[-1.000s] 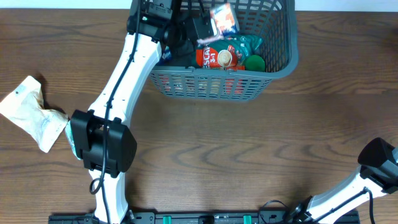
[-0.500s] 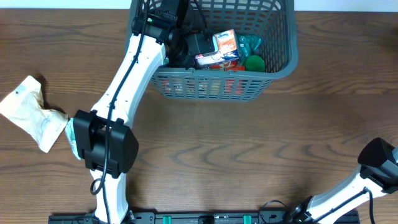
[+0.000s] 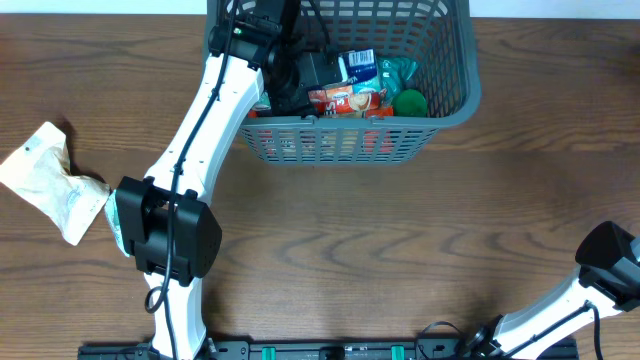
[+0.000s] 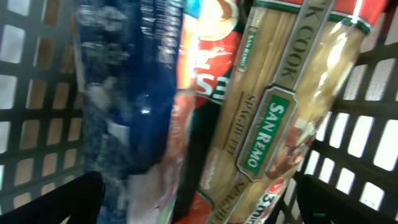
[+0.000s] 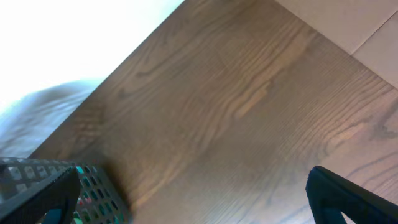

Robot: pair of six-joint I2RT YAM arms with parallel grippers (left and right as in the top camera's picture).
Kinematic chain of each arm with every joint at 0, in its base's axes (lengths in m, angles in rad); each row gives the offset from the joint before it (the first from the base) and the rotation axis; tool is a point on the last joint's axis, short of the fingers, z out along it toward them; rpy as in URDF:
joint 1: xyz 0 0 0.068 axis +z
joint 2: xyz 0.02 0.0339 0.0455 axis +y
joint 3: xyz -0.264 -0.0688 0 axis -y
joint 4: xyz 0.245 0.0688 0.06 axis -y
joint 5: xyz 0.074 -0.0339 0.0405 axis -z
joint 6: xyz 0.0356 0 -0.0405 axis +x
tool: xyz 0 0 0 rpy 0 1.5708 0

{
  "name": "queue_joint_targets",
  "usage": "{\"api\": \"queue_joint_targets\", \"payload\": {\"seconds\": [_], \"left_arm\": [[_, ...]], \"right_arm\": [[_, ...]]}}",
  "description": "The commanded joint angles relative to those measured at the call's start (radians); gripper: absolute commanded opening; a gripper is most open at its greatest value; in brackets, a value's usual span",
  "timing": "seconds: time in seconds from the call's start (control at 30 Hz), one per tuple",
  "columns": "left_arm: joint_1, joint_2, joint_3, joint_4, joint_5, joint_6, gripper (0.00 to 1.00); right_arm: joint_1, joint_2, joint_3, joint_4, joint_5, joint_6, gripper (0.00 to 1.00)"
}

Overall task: Pack container
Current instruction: 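Move the left gripper back to the mint-green wipes packet and grasp it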

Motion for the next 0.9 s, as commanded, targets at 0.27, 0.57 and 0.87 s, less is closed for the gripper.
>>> {"api": "queue_joint_targets", "payload": {"seconds": [0.27, 0.57, 0.87], "left_arm": [[0.007, -0.107, 0.031, 0.219, -0.312, -0.281, 0.98], [0.028, -0.377, 0.042, 0.195, -0.420, -0.448, 0.99], [0.298, -0.587, 0.042, -0.187, -0.583, -1.044, 0.99]], "right_arm": [[-0.003, 0.008, -0.005, -0.003, -0.002, 0.003, 0.99], [-0.002, 0.008, -0.005, -0.003, -0.005, -0.008, 0.99], [-0.002, 0.008, -0.005, -0.003, -0.008, -0.027, 0.99]]}}
